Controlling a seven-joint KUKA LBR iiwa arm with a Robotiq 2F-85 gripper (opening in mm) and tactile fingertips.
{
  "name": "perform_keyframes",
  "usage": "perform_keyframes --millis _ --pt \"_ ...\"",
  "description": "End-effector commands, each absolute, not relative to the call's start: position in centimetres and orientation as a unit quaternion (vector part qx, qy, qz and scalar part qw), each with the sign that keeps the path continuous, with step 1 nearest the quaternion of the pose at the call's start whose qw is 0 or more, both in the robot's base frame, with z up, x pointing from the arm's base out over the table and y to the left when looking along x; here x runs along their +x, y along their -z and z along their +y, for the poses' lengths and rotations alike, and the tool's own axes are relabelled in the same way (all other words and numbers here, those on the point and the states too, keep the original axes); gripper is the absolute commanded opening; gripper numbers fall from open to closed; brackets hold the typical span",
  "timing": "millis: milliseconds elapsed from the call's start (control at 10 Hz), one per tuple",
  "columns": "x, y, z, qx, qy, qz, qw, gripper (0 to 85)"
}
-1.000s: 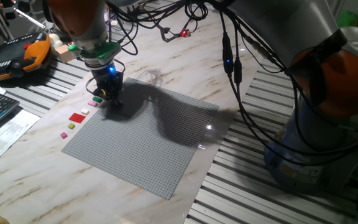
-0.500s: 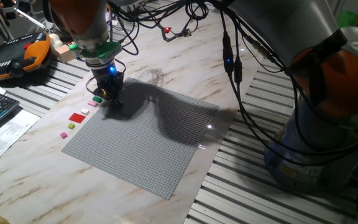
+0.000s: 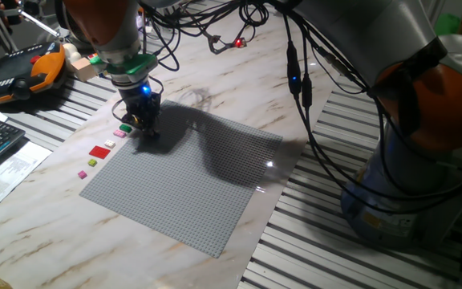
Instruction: Build with small Lego blocks
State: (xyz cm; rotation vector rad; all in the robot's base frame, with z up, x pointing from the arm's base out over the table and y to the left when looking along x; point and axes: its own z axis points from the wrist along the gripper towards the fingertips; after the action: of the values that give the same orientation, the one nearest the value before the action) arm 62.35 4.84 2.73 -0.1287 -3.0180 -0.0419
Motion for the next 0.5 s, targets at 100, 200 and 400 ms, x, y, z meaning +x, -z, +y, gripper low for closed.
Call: perform_keyframes --millis 100,200,400 --pt "62.6 -3.4 5.1 -0.048 0.014 -0.997 0.066 3.0" --pt "62.8 -3.9 5.1 -0.048 0.011 -0.996 0.073 11.3" --pt "63.4 -4.6 4.8 -0.05 0.011 -0.996 0.079 21.3"
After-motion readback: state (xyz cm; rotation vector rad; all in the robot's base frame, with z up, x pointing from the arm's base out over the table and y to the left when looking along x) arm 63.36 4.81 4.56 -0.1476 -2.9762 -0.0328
